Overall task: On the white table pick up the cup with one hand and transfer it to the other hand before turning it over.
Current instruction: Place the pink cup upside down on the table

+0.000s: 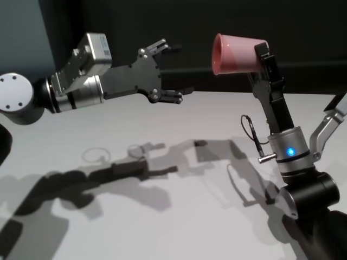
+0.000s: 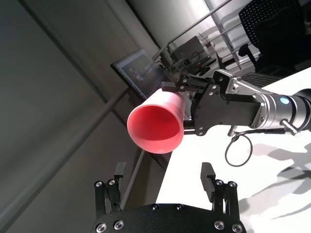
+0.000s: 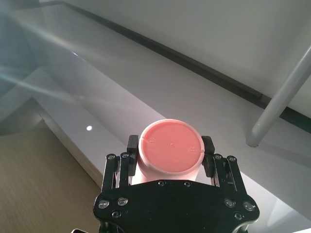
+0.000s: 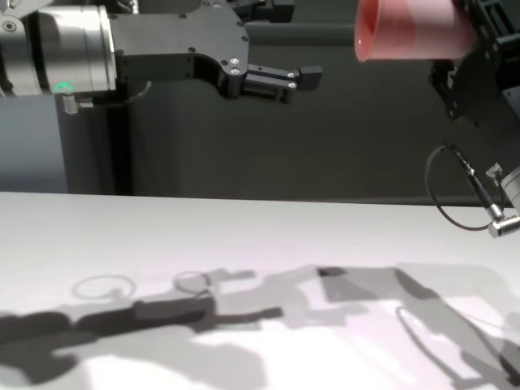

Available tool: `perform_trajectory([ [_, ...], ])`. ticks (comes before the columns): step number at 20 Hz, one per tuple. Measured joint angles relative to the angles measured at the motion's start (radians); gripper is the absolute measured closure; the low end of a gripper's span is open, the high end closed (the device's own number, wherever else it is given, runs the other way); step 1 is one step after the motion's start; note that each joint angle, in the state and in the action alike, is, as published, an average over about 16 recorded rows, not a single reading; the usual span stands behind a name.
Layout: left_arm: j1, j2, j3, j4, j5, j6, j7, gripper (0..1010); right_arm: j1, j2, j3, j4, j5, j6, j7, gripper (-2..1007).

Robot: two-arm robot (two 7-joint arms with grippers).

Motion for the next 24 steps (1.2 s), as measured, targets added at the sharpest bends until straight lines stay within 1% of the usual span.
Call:
perform_trajectory([
  [2,0.012,0.01,-0.01,-0.016,0.009,0.02,0.033,9,0.0,-0.001,0.0,0.0,0.0,0.001,0.0,257],
  [5,0.04,0.027,-0.034,-0.047,0.024,0.06,0.099,9,0.001,-0.001,0.0,0.0,-0.001,0.001,0.001,257],
  [10,0.107,0.061,-0.095,-0.112,0.045,0.146,0.231,9,0.002,-0.002,0.0,0.001,-0.001,0.003,0.001,256],
  [14,0.17,0.083,-0.151,-0.167,0.053,0.226,0.34,9,0.002,-0.003,0.0,0.001,-0.002,0.004,0.002,256],
  [17,0.22,0.093,-0.193,-0.205,0.051,0.29,0.412,9,0.002,-0.003,-0.001,0.002,-0.002,0.005,0.002,256],
  [20,0.268,0.096,-0.232,-0.24,0.042,0.349,0.469,9,0.002,-0.004,-0.001,0.002,-0.002,0.005,0.002,256],
  [24,0.325,0.092,-0.275,-0.281,0.027,0.412,0.531,9,0.003,-0.004,-0.001,0.002,-0.003,0.005,0.002,256],
])
